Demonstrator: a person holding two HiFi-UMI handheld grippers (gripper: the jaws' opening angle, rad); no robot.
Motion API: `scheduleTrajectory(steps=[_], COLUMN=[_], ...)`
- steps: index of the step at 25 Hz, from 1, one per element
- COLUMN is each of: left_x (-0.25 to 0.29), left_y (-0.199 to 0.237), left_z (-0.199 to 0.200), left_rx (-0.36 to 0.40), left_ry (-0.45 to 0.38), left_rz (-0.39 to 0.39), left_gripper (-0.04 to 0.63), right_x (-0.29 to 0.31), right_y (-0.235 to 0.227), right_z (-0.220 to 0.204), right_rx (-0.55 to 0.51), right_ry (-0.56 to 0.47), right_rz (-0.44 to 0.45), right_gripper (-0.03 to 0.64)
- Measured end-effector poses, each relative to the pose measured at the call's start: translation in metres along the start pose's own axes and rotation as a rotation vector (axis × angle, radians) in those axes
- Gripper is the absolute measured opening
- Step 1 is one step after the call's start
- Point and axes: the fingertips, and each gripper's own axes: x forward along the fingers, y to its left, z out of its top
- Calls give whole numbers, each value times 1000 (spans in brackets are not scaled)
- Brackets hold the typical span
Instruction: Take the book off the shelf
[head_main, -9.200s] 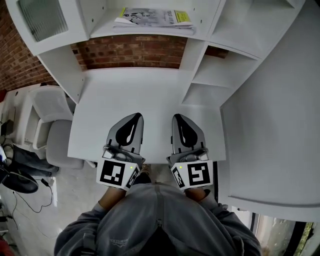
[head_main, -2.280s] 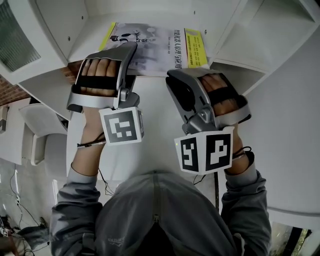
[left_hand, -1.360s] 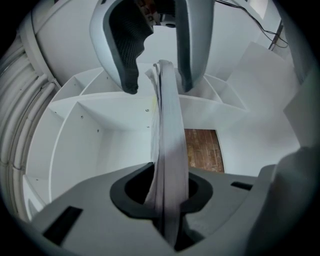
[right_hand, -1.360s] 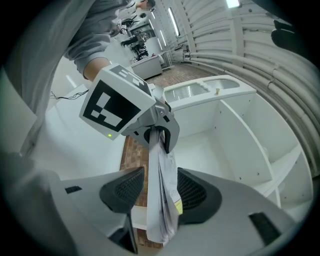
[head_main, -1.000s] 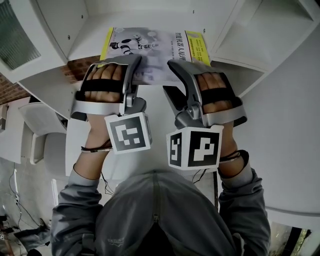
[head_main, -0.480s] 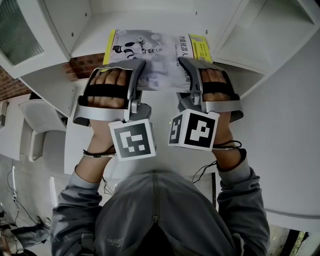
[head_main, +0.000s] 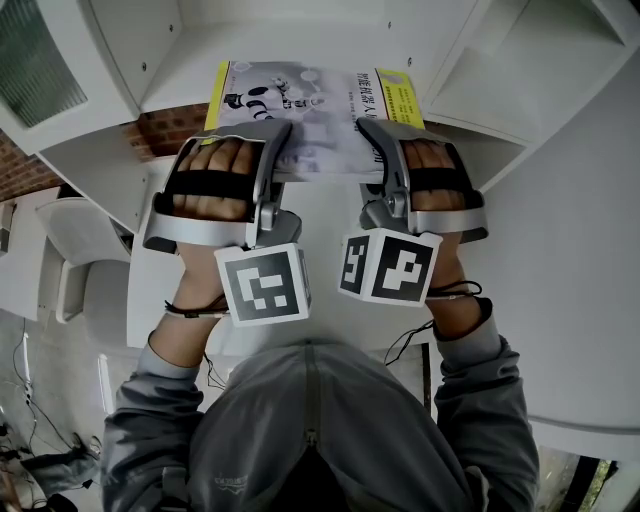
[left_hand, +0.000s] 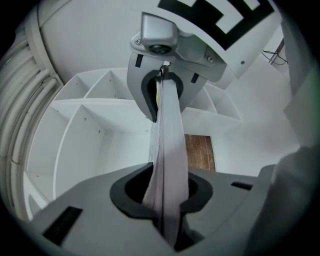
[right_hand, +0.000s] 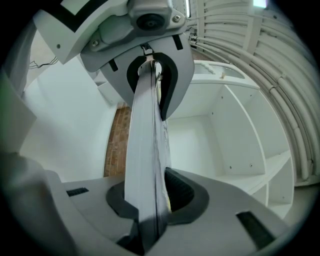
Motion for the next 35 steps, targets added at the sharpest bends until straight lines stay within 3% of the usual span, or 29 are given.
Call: scheduleTrajectory(steps=[14,18,25,35], left_x=[-5,-11,-59,-51], left_y=[10,23,20,-16], left_z=[2,3,17,9], left_rx=[10,4,-11,-19], left_ry=[-23,-36,-72,-81], left_rz=[7,47,67,-39], left_gripper=[75,74,74,74], right_x=[-5,-11,-62,-52], right_y=[-8,-16,-17,19], right_z=[2,5,12,13], right_rx=[-4,0,9,43], right_ry=[-12,-19,-16,-12], right_rz=[18,9,-33,59], right_gripper=[83,83,83,83])
